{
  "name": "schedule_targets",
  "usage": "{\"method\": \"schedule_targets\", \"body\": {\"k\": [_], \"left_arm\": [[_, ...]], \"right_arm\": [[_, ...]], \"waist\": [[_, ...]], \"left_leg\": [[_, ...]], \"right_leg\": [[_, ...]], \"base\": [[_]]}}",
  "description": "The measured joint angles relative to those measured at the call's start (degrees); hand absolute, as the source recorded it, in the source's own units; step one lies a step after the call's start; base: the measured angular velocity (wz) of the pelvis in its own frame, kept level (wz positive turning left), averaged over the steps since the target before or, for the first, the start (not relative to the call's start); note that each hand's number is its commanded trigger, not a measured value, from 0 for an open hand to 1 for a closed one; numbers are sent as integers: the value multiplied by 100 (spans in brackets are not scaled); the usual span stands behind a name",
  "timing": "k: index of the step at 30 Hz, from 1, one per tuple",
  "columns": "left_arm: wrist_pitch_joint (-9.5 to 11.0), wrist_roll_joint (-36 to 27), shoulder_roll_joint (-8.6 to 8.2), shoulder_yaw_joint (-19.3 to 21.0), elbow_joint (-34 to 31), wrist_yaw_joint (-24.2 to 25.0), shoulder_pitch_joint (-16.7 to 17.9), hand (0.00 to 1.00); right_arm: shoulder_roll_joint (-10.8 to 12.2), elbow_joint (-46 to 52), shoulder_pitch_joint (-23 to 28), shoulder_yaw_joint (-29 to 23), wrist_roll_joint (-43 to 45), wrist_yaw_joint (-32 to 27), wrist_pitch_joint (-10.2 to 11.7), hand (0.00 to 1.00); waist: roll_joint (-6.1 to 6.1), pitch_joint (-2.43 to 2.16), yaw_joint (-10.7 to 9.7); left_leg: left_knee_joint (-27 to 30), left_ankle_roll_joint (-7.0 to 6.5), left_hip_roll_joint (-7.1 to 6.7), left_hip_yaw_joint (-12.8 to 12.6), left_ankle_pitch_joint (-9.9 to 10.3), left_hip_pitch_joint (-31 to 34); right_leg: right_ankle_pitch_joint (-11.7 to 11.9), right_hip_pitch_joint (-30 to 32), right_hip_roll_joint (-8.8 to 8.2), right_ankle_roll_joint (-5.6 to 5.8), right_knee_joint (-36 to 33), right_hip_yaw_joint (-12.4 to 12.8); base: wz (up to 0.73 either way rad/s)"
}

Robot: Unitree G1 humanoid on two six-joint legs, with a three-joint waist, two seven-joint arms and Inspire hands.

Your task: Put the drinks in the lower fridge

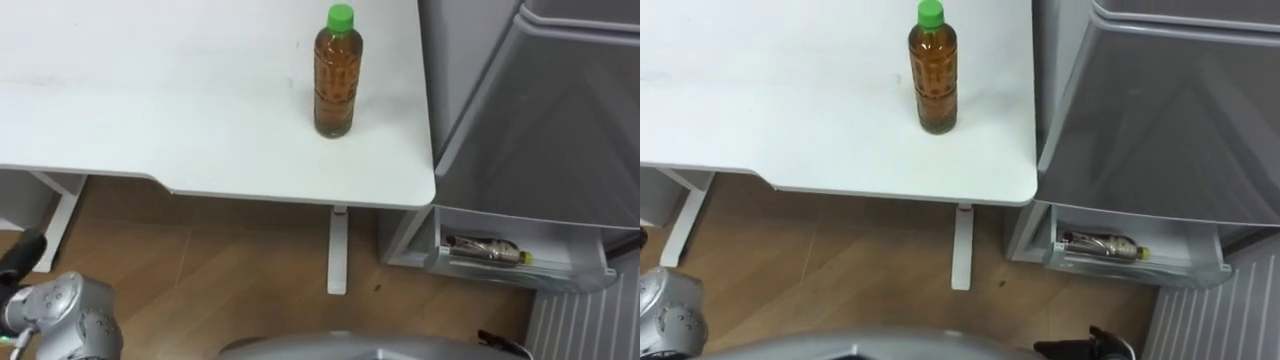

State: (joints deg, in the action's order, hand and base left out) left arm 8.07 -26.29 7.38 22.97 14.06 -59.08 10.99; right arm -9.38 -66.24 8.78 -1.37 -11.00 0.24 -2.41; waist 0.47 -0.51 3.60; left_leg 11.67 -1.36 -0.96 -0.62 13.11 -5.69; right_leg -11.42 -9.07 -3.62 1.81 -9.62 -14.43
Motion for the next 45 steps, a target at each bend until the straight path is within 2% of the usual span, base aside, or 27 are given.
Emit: {"method": "schedule_targets", "body": {"k": [3, 6, 8, 12, 16, 18, 19, 21, 23, 26, 32, 39, 45], "left_arm": [[96, 221, 28, 56, -465, -131, -1, 0], [104, 762, 34, 62, -965, -148, 1, 0], [107, 1202, 88, 59, -1436, -80, -4, 0], [138, 1603, 202, 47, -1980, 120, -12, 0], [175, 1601, 238, -183, -2099, 601, -34, 0], [175, 1602, 237, -316, -2438, 804, -39, 0], [175, 1604, 237, -422, -2683, 962, -96, 0], [176, 1604, 237, -565, -2846, 1230, -264, 0], [175, 1604, 250, -748, -2930, 1621, -461, 0], [173, 1588, 249, -1020, -3074, 2241, -464, 0], [72, 1581, 250, -1206, -3082, 3281, -513, 0], [57, 1577, 219, -1323, -3112, 3948, -759, 0], [-143, 1584, 207, -1461, -3314, 4349, -764, 0]], "right_arm": [[-1, -13, 2, 2, 8, 0, 0, 0], [0, -14, 42, -3, 9, 3, 3, 0], [-7, -17, 75, -3, 16, 31, 80, 0], [-8, -8, 163, -43, 7, 64, 217, 0], [-22, -69, 142, -48, -3, 208, 342, 0], [3, -122, 117, -45, -21, 284, 372, 0], [12, -128, 58, -41, -20, 357, 383, 0], [2, -161, 25, -42, -15, 390, 388, 0], [-9, -194, 4, -39, 6, 424, 399, 0], [-14, -195, -20, -48, 11, 468, 423, 0], [-16, -513, -221, -43, 35, 617, 468, 0], [-6, -777, -399, 2, 36, 642, 491, 0], [7, -814, -455, -3, 25, 689, 488, 0]], "waist": [[8, 4, -7], [9, 7, -9], [18, 9, -31], [39, 7, -83], [84, 30, -223], [24, 57, -213], [-10, 90, -208], [-1, 108, -203], [7, 105, -219], [21, 105, -290], [-16, 93, -399], [-37, 96, -529], [-39, 94, -642]], "left_leg": [[-9, 1, 0, 19, 0, 6], [-24, 2, 2, 25, 2, 31], [9, 3, -2, 44, 4, 116], [19, 2, -28, 105, 0, 119], [62, 0, -77, 246, -6, 65], [65, 0, -79, 250, -6, 97], [81, 0, -74, 252, -5, 124], [80, 1, -73, 254, -4, 154], [61, 1, -71, 248, -3, 175], [58, 1, -71, 204, -4, 190], [75, 1, -74, 161, -7, 176], [37, 1, -65, 140, -7, 111], [11, 1, -61, 121, -7, 116]], "right_leg": [[-2, -2, 5, 1, 0, -11], [-2, 10, 13, 1, 13, 2], [-1, 23, 14, 0, 23, -4], [0, -25, 4, 0, 101, -78], [-3, -102, -26, 5, 133, -145], [-3, -108, -20, 6, 188, -142], [-2, -88, -15, 6, 185, -142], [-2, -88, -12, 5, 183, -138], [-2, -86, -9, 6, 182, -129], [-2, -53, -10, 6, 185, -119], [-1, 7, -19, 6, 185, 21], [-2, 1, -14, 6, 190, 34], [-1, -1, -9, 6, 185, 49]], "base": [[0], [0], [2], [8], [18], [3], [0], [0], [0], [-1], [-12], [-1], [-1]]}}
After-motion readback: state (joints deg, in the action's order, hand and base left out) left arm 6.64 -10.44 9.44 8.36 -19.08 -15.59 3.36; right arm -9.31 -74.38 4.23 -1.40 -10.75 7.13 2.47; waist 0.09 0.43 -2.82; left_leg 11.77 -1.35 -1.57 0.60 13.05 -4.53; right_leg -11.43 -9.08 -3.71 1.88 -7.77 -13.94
